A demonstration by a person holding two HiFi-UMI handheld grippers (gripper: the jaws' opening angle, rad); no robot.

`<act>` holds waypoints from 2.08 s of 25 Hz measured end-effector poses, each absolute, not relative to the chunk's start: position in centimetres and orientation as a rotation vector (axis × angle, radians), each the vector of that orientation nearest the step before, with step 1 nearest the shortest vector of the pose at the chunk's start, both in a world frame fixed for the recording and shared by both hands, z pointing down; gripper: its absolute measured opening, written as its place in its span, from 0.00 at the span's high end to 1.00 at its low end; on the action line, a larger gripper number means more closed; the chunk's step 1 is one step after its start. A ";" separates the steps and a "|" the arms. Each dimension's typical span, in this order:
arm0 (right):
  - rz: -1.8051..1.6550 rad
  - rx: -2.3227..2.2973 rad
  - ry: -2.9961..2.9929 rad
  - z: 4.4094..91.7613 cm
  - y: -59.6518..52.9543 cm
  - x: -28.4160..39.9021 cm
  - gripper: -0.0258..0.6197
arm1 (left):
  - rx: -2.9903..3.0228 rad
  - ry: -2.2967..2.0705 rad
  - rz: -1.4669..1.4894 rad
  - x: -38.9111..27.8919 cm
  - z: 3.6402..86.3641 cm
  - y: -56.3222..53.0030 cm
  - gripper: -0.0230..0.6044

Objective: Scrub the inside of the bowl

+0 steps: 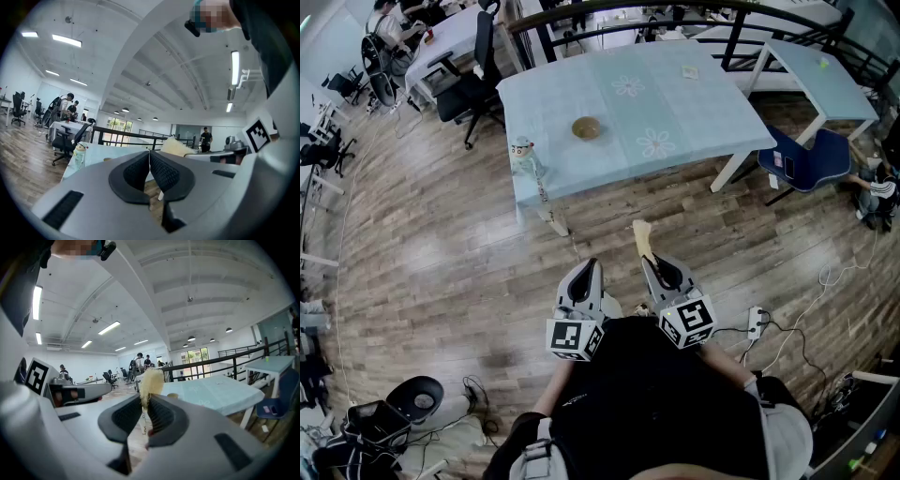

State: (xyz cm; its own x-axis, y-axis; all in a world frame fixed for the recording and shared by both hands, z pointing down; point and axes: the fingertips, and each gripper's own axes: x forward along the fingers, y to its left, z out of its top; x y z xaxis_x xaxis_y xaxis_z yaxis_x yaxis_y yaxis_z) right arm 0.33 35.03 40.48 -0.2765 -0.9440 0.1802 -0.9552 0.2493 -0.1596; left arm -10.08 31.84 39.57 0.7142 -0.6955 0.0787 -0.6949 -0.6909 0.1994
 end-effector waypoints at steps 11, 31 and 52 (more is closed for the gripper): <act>0.393 1.914 -2.397 40.9 36.7 2.4 0.90 | 2.700 -1.074 0.000 -7.7 39.8 32.4 0.94; 0.485 2.080 -2.268 42.7 30.3 8.2 0.89 | 2.624 -1.099 0.023 -4.9 42.7 23.2 0.94; 0.391 2.037 -2.225 40.1 7.4 5.8 0.89 | 2.619 -1.132 -0.073 -5.9 41.4 -2.7 0.94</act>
